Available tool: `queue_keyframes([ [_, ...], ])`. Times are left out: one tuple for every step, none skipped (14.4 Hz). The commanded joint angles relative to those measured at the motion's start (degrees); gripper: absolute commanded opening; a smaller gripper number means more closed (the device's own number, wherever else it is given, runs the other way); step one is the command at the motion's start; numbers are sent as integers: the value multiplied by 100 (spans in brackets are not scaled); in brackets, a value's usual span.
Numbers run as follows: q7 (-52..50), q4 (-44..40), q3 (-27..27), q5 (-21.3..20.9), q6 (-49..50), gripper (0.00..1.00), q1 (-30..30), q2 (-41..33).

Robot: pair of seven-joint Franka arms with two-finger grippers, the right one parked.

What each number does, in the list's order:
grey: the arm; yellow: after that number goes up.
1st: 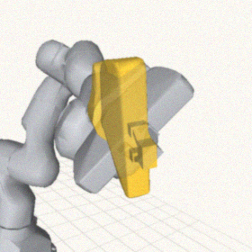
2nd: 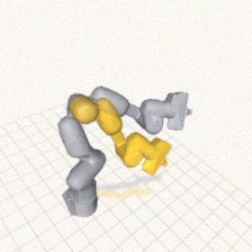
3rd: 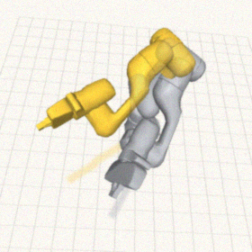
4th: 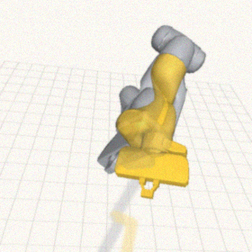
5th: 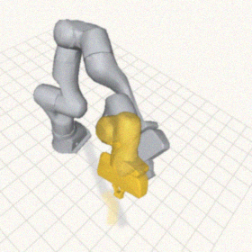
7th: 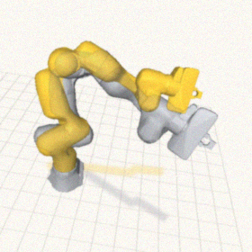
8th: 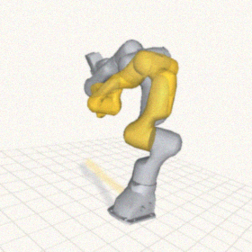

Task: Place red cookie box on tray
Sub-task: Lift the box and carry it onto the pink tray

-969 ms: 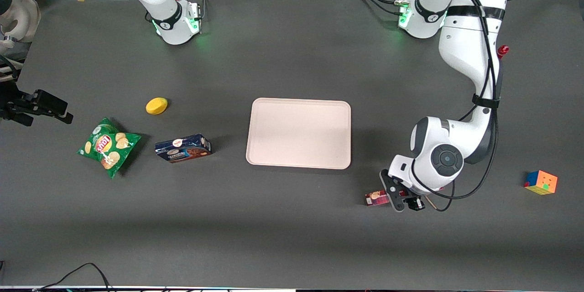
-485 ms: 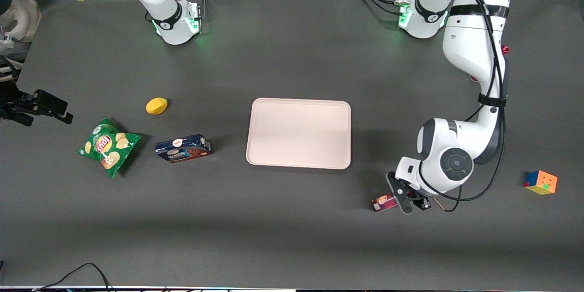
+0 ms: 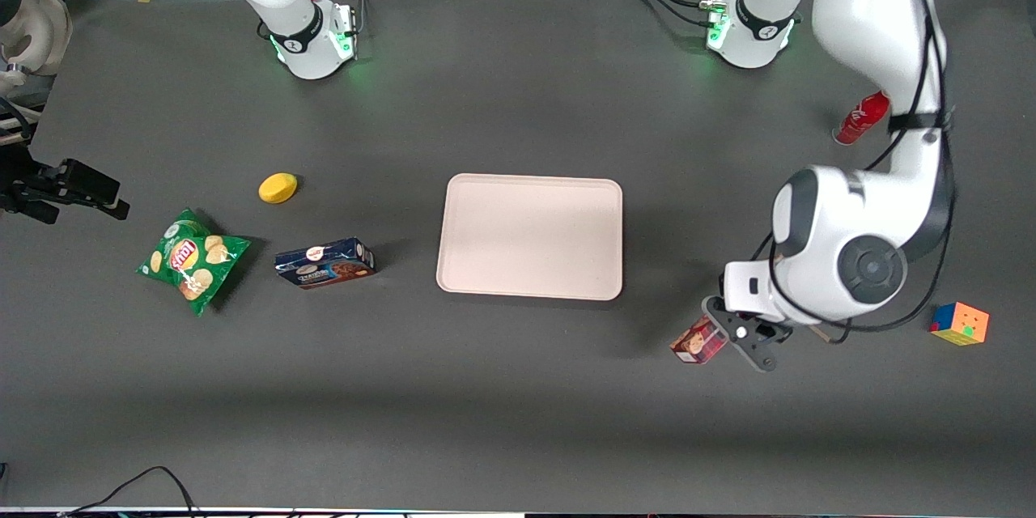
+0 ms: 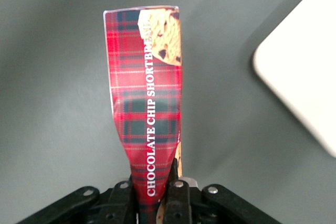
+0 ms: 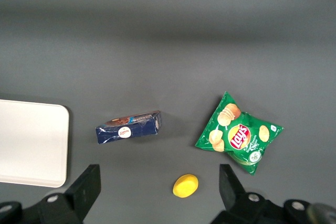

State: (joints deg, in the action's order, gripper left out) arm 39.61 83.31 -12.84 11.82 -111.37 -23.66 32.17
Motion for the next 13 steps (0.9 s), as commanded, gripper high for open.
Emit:
queue_keyframes([
  [-1785,151,-18,22,869,11,-253,-737],
  [-2304,168,148,22,967,11,-253,-903],
  [-2909,195,332,-4,1003,11,-253,-1053],
  [-3463,212,508,-65,1020,11,-262,-1133],
  [-3939,230,649,-126,1003,11,-323,-1221],
  [-4318,300,738,-136,951,11,-384,-1282],
  [-4661,431,817,-162,846,11,-481,-1344],
  [-5021,632,870,-301,645,11,-603,-1406],
  [-5425,965,1001,-512,321,11,-709,-1502],
  [-5768,1360,1176,-749,-126,11,-727,-1607],
  [-6033,1799,1326,-890,-601,14,-728,-1713],
  [-6253,2143,1406,-918,-1006,16,-736,-1775],
  [-6481,2407,1485,-918,-1349,17,-745,-1801],
])
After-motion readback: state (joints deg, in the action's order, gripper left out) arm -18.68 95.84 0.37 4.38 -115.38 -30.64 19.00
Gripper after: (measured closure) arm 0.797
